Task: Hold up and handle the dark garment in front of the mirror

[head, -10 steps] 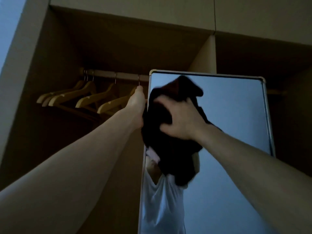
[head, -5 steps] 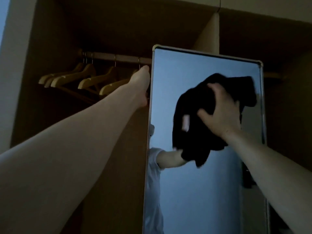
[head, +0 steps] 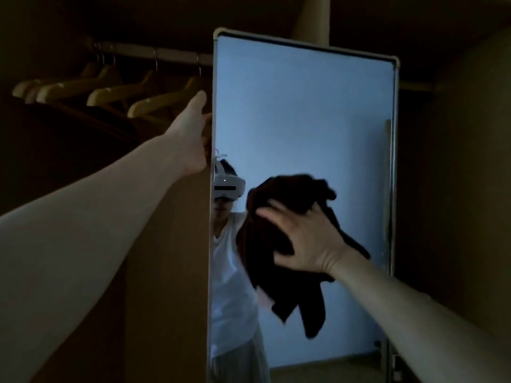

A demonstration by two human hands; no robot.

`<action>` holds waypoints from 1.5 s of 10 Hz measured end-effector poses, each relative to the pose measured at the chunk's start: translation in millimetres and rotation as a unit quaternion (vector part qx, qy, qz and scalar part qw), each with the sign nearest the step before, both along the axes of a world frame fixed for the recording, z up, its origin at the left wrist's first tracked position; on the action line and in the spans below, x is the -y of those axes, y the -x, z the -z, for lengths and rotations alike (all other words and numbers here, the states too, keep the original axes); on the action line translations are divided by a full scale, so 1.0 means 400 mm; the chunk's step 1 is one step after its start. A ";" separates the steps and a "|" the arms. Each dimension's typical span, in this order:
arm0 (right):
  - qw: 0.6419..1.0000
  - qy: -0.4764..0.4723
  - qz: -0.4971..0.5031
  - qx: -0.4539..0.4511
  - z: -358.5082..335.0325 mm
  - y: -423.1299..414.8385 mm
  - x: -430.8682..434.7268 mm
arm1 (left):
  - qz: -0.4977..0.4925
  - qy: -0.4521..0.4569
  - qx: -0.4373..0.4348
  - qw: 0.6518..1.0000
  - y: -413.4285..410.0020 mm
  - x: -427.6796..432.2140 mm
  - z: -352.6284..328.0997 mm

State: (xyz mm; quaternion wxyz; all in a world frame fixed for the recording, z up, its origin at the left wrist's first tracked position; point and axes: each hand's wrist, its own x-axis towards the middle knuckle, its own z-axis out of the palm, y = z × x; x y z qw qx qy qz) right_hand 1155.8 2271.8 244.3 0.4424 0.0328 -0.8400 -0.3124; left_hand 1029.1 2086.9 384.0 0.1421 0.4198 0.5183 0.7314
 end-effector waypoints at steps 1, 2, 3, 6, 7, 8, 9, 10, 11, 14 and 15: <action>0.991 0.106 -0.012 -0.081 -0.115 -0.051 -0.056 | -0.037 0.019 0.005 0.999 -0.036 0.014 0.061; 0.960 0.206 -0.003 -0.187 -0.221 -0.053 -0.070 | -0.029 0.043 0.054 0.997 -0.053 -0.005 0.112; 0.945 0.208 0.000 -0.252 -0.208 -0.008 -0.028 | -0.031 0.060 0.060 0.996 -0.043 -0.009 0.178; 0.960 -0.147 -0.063 0.229 0.180 0.068 0.064 | -0.082 0.051 0.122 0.988 -0.046 -0.001 0.230; 0.971 -0.121 -0.079 0.188 0.004 0.067 0.067 | -0.085 0.070 0.101 0.989 -0.050 0.000 0.234; 0.996 -0.021 -0.078 0.024 -0.213 0.072 0.093 | -0.078 0.053 0.105 0.990 -0.058 0.003 0.239; 0.996 0.060 -0.032 -0.055 -0.315 0.098 0.118 | -0.043 0.002 0.166 0.985 -0.052 0.016 0.240; 0.991 0.058 -0.050 -0.112 -0.193 0.134 0.132 | -0.035 -0.011 0.191 0.981 -0.049 0.025 0.240; 0.993 0.040 -0.087 -0.069 0.066 0.145 0.132 | -0.053 0.016 0.187 0.981 -0.057 0.019 0.239; 0.958 -0.093 -0.129 0.238 0.278 0.019 -0.002 | -0.161 0.029 0.123 0.979 -0.091 -0.016 0.229; 0.989 -0.036 -0.073 0.124 0.049 -0.031 -0.057 | -0.225 0.039 0.054 0.972 -0.151 -0.021 0.231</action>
